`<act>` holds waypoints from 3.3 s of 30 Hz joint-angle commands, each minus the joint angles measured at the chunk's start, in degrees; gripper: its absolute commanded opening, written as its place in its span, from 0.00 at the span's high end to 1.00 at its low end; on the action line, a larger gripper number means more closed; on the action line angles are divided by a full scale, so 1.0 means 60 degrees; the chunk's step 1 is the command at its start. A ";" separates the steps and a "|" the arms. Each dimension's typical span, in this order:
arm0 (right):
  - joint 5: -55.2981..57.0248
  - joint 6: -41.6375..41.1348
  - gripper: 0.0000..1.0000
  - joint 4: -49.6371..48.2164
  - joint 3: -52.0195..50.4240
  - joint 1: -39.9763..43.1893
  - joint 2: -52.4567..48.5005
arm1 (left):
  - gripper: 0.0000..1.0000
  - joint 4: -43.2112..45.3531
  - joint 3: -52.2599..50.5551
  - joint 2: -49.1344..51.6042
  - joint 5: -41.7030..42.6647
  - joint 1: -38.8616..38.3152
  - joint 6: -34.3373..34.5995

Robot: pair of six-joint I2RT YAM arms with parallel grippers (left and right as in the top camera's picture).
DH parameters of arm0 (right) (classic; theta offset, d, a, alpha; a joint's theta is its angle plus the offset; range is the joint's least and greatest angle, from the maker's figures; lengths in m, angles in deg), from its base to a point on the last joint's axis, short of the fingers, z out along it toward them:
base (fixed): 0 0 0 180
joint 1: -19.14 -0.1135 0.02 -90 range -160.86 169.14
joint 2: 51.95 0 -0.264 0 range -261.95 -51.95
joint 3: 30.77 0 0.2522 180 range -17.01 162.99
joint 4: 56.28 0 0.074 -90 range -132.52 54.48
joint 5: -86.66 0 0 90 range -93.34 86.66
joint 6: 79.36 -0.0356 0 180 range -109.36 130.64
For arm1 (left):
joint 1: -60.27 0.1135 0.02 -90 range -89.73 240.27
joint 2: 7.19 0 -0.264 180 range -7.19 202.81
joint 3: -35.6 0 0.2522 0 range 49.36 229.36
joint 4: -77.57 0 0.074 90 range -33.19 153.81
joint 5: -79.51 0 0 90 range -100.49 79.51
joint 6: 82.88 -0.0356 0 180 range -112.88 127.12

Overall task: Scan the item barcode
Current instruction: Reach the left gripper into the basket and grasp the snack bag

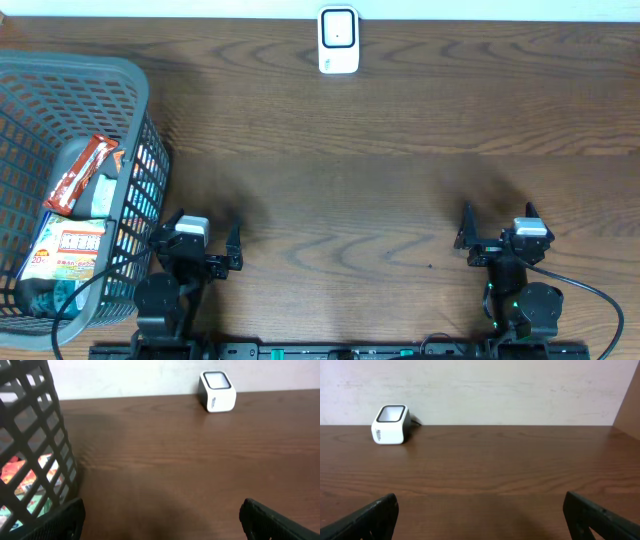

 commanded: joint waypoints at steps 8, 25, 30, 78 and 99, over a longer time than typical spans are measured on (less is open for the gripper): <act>0.0117 -0.0131 0.01 0.0018 -0.0015 -0.0084 0.0051 | 0.02 -0.1264 0.2375 0.1308 -0.0656 -0.0047 0.0040; 0.0117 -0.0131 0.01 0.0018 -0.0015 -0.0084 0.0051 | 0.02 -0.4186 0.6113 0.4513 -0.0455 -0.0047 0.0047; 0.0117 -0.0131 0.01 0.0018 -0.0015 -0.0084 0.0051 | 0.02 -0.4033 0.6109 0.4517 0.0612 -0.0047 0.0087; 0.0117 -0.0131 0.01 0.0018 -0.0015 -0.0084 0.0051 | 0.02 -0.6309 1.0659 0.7945 -0.2244 0.0827 0.3289; 0.0117 -0.0131 0.01 0.0018 -0.0015 -0.0084 0.0051 | 0.02 -0.8506 1.2407 1.1296 -0.0933 0.6743 0.4958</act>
